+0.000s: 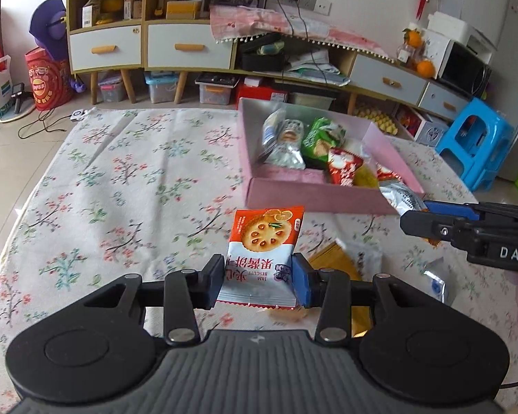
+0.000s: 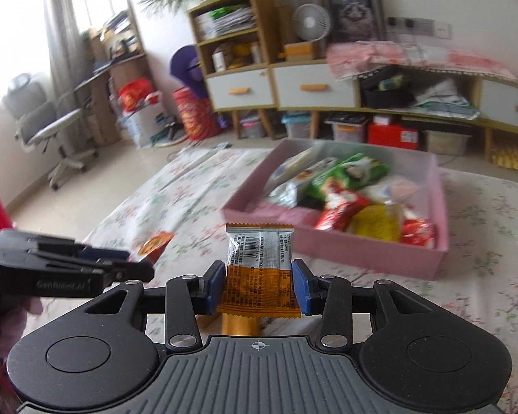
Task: Organize snacks
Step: 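Carry both packs into the pink box and open both tools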
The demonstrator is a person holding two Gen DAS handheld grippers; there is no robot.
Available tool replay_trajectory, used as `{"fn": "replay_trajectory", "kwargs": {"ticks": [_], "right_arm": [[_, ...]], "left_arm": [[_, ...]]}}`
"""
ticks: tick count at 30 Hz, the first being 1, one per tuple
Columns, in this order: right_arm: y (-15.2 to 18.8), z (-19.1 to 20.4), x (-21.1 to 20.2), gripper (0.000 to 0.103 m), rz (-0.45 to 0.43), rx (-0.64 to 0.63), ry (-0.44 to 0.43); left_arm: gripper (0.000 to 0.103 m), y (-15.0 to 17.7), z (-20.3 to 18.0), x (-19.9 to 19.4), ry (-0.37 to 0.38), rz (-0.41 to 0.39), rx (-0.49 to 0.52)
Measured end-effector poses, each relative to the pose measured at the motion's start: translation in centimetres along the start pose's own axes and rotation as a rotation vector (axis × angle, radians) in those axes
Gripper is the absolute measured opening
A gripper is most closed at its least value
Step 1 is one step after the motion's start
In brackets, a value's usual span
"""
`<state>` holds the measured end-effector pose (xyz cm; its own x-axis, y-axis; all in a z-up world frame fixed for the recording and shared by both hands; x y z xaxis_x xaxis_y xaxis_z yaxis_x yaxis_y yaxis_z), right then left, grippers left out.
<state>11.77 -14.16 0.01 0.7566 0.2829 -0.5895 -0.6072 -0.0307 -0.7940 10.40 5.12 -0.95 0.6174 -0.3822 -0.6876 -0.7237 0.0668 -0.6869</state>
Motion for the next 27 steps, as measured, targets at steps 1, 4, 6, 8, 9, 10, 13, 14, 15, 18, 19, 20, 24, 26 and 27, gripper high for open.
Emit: {"fn": "replay_trajectory", "kwargs": {"ticks": [1, 4, 6, 8, 9, 10, 13, 14, 15, 18, 19, 20, 24, 26, 27], "right_arm": [[-0.3, -0.7, 0.1, 0.04, -0.005, 0.019, 0.01], [-1.1, -2.7, 0.6, 0.04, -0.018, 0.076, 0.036], [-1.5, -3.8, 1.1, 0.04, -0.021, 0.117, 0.044], [-1.8, -4.7, 1.5, 0.04, -0.031, 0.146, 0.045], [-2.0, -4.9, 1.7, 0.04, -0.034, 0.156, 0.047], [-2.1, -5.2, 2.0, 0.04, -0.034, 0.166, 0.049], [-2.4, -5.7, 2.8, 0.04, -0.03, 0.19, 0.052], [-2.5, -5.9, 3.1, 0.04, -0.029, 0.197, 0.055], [-2.5, -6.2, 3.3, 0.04, -0.028, 0.205, 0.057], [-2.8, -6.9, 4.3, 0.04, -0.024, 0.239, 0.063], [-2.8, -7.1, 4.6, 0.04, -0.021, 0.252, 0.066], [-2.8, -7.4, 4.9, 0.04, -0.017, 0.267, 0.069], [-2.7, -8.7, 6.0, 0.04, 0.003, 0.339, 0.073], [-2.5, -9.1, 6.4, 0.04, 0.011, 0.353, 0.084], [-2.4, -9.3, 6.5, 0.04, 0.012, 0.357, 0.088]], "left_arm": [[0.039, -0.3, -0.3, 0.4, 0.006, -0.003, -0.005], [0.039, -1.2, -1.1, 1.4, 0.015, -0.019, -0.014], [0.038, -1.9, -1.6, 2.3, 0.025, -0.028, -0.022], [0.039, -2.4, -1.9, 3.1, 0.032, -0.034, -0.029], [0.038, -2.5, -2.1, 3.6, 0.033, -0.036, -0.034], [0.038, -2.8, -2.2, 4.1, 0.035, -0.034, -0.041], [0.038, -3.3, -2.6, 5.2, 0.038, -0.037, -0.061], [0.039, -3.6, -2.7, 5.6, 0.039, -0.04, -0.067], [0.039, -3.8, -2.9, 6.0, 0.039, -0.044, -0.072], [0.038, -4.2, -3.4, 6.7, 0.017, -0.069, -0.065], [0.038, -4.3, -3.6, 7.0, 0.007, -0.076, -0.062], [0.038, -4.4, -3.7, 7.4, 0.0, -0.079, -0.067], [0.038, -4.8, -4.2, 8.3, -0.015, -0.093, -0.084], [0.039, -5.0, -4.6, 8.5, -0.022, -0.11, -0.07], [0.039, -5.1, -4.8, 8.7, -0.03, -0.114, -0.065]]}}
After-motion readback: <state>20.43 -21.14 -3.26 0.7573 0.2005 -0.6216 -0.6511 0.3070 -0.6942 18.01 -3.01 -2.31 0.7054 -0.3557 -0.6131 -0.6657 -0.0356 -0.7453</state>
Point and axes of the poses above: each gripper's, at about its wrist camera, not at the fingertips, and x roughly the way its jaws point, z to its left, y to its underside, the point moved 2 cm from there along x, roughly the way its jaws point, and after that the axes turned 7 degrees about y, right-handed, at the moved point
